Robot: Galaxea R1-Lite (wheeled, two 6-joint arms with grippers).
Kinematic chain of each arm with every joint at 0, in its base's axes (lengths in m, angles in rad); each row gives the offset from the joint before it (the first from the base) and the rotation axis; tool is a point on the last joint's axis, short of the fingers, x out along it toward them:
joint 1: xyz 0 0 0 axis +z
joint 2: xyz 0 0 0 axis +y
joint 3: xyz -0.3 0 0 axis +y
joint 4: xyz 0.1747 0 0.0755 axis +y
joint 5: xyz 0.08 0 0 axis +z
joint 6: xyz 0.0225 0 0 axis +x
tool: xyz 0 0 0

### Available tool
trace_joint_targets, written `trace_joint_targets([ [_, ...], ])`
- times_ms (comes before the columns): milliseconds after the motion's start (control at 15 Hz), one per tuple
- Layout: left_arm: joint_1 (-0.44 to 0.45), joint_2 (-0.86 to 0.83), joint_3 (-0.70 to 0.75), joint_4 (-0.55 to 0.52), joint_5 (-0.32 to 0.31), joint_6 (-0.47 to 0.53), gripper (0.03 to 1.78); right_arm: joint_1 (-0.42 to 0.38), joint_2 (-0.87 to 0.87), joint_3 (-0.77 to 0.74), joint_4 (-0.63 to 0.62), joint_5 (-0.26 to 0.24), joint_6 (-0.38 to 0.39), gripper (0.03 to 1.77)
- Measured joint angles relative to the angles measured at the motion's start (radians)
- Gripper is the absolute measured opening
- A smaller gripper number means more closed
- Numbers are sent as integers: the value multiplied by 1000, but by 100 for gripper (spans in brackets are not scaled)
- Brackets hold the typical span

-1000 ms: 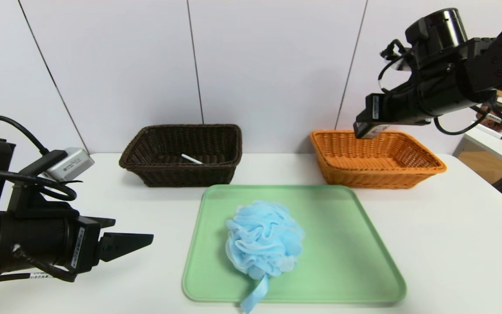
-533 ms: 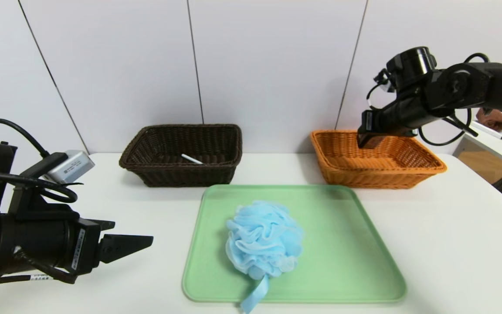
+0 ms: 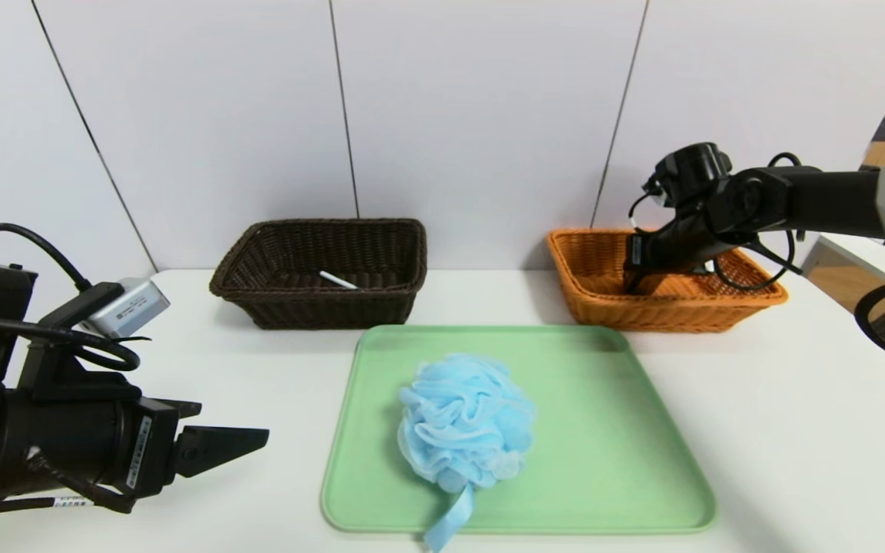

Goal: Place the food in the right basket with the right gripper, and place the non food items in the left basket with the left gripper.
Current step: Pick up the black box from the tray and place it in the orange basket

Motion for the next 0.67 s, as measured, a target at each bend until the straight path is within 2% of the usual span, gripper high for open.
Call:
trace_joint_targets([
  [200,0,1,0,-1,0,0,169,-1,8,0,8,26,-1,85],
  [467,0,3,-1,-2,0,0,169,-1,7,0,6,29,1,120],
  [667,0,3,-2,-2,0,0,169,-1,-10,0,8,30,1,136],
])
